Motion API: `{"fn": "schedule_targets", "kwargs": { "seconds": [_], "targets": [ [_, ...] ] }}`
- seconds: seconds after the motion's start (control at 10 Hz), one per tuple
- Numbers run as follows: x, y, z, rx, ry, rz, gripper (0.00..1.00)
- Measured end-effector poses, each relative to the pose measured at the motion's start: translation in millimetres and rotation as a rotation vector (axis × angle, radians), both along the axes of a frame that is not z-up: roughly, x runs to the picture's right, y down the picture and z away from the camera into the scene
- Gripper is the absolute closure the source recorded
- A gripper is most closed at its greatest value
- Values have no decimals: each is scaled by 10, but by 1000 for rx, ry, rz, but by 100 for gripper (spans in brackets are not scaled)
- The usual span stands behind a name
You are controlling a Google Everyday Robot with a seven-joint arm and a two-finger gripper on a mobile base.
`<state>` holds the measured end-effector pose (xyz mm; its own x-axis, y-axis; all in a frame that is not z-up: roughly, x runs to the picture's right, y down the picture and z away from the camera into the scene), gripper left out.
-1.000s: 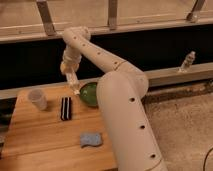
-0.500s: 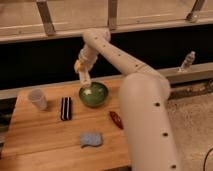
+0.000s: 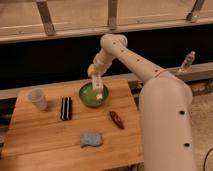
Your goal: Place the bottle in the ceramic bowl
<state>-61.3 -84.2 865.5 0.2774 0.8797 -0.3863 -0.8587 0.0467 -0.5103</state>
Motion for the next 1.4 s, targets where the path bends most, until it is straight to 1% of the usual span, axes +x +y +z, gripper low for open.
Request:
{"fn": "schedule_targets", "kwargs": {
  "seconds": [0.2, 0.4, 0.5, 0.6, 0.7, 0.8, 0.9, 1.0, 1.1, 1.2, 1.4],
  "targets": [
    [-106, 57, 135, -34, -16, -21, 100],
    [-413, 104, 370, -87, -39, -54, 100],
    [-483, 132, 453, -110, -44, -65, 100],
    [-497, 168, 509, -130, -49, -77, 100],
    [-477, 281, 587, -169, -61, -116, 100],
    [-481, 392, 627, -203, -70, -154, 100],
    [-443, 442, 645, -215, -67, -160, 100],
    [-344, 495, 621, -225, -60, -157, 100],
    [-225, 536, 593, -231, -50, -141, 100],
    [-216, 550, 581, -232, -50, -139, 99],
    [-229, 549, 577, -231, -50, -139, 83]
  ]
}}
